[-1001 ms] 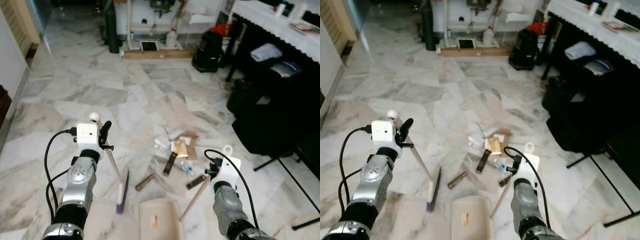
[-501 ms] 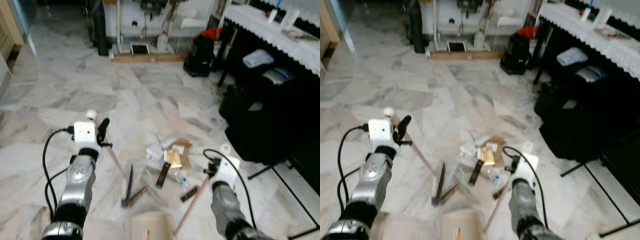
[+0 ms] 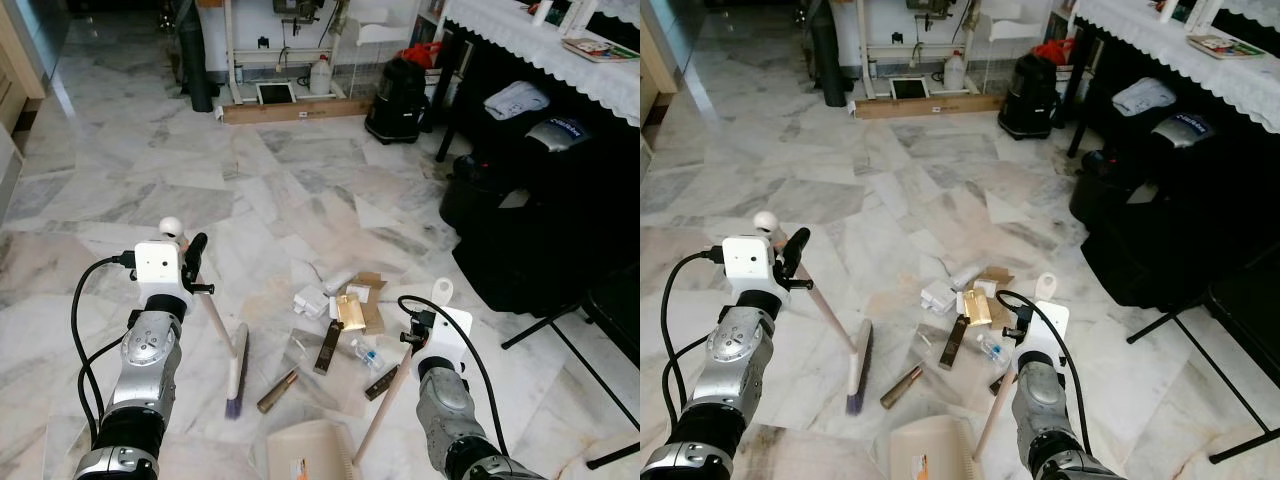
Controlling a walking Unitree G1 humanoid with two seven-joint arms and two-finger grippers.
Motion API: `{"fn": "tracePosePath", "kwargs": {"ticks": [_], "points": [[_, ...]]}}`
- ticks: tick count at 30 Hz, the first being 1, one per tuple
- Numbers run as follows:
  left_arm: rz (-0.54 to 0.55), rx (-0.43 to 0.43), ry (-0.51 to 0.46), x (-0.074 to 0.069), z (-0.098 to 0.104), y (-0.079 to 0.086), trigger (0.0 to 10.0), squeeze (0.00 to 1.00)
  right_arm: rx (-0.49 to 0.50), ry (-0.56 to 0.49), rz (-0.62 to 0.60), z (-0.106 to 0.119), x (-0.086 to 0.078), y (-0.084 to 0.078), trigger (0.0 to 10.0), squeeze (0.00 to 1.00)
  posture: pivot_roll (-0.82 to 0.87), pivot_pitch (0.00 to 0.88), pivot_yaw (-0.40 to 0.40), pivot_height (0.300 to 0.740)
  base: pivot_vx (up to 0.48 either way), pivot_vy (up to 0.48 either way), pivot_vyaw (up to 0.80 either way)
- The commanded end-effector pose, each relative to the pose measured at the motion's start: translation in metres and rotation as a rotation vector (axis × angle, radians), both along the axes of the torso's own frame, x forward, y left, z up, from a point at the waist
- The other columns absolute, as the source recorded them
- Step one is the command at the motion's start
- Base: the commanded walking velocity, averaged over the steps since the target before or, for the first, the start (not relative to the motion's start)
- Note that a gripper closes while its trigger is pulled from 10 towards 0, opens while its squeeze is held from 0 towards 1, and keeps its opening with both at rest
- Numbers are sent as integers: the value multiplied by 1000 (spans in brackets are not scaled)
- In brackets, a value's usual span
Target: Sweep floor
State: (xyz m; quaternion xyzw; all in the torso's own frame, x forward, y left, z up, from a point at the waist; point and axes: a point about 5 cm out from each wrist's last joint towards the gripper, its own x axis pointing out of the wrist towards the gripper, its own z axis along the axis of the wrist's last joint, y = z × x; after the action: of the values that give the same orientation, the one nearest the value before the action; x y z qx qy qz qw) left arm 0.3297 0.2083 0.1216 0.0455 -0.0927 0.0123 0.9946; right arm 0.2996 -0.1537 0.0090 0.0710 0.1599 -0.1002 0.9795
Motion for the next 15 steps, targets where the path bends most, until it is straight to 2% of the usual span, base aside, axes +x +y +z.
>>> {"fn": "tracePosePath", "kwargs": {"ticks": [1,7,15], "points": [[-9,12,-67,3,15,-1,10000,0,-47,-64,9,10,6,-3,10000,0,72,25,-70,740,0,0,0],[-16,11,-70,4,17,-1,10000,0,-62,-96,11,15,9,-1,10000,0,72,24,-68,740,0,0,0],[-21,8,-69,3,15,-4,10000,0,-104,-58,23,8,4,-1,10000,0,73,29,-68,740,0,0,0]]}}
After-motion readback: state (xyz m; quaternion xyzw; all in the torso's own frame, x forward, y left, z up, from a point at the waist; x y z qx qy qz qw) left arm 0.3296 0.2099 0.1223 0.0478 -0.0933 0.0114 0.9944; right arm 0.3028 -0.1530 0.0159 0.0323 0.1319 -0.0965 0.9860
